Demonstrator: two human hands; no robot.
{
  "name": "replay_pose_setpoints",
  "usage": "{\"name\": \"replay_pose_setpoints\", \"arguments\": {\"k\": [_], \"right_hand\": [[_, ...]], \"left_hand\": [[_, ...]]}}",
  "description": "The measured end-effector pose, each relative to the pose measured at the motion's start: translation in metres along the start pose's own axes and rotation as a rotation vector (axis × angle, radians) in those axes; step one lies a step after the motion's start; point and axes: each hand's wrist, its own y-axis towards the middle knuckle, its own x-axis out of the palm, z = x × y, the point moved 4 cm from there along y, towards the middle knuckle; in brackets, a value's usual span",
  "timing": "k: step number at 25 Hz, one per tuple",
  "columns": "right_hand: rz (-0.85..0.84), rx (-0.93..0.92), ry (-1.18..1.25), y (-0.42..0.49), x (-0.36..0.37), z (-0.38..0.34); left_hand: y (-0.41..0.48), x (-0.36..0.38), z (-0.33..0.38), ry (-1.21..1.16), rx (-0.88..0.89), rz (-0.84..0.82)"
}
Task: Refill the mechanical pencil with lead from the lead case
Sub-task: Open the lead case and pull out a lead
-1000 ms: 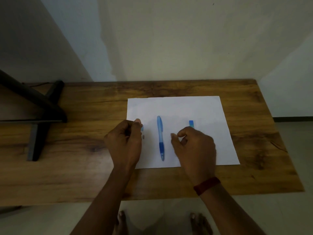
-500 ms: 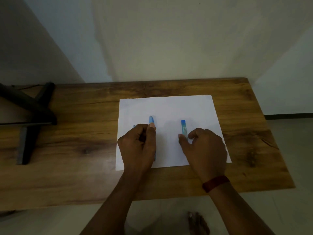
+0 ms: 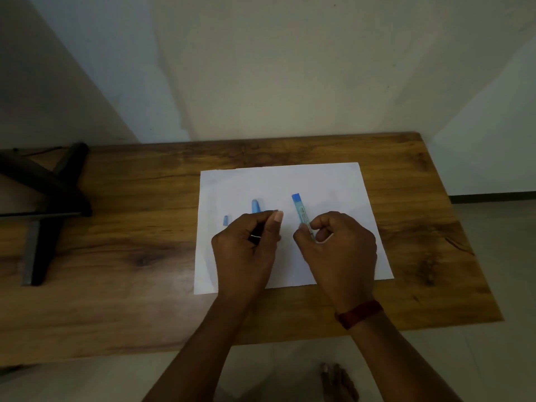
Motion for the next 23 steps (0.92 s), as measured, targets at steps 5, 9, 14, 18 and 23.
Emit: {"name": "replay_pose_setpoints", "arguments": {"k": [5,9,14,18,23], "right_hand": [[0.044,-0.199,0.165,-0.005,0.004,-0.013],[-0.052,-0.225,0.265,-0.004,0.009,-0.017],[-0.137,-0.014,0.536,0.007,0.009,-0.021],[-0.171,0.001,0.556,0.006,0.015,-0.024],[-0.175,0.019,0.525,0.002,0.022,-0.024]], "left_hand": [[0.004,0.004,0.001,-0.126,-0.118,-0.072],[0.008,0.001,-0.003,-0.247,-0.197,-0.102],[0.007,-0.007,0.001,-0.024,-0.016,-0.138],[0.005,-0.012,0.004,0.131,0.163,-0.186],[0.005,-0.014,0.004,0.218,0.186,-0.223]]}}
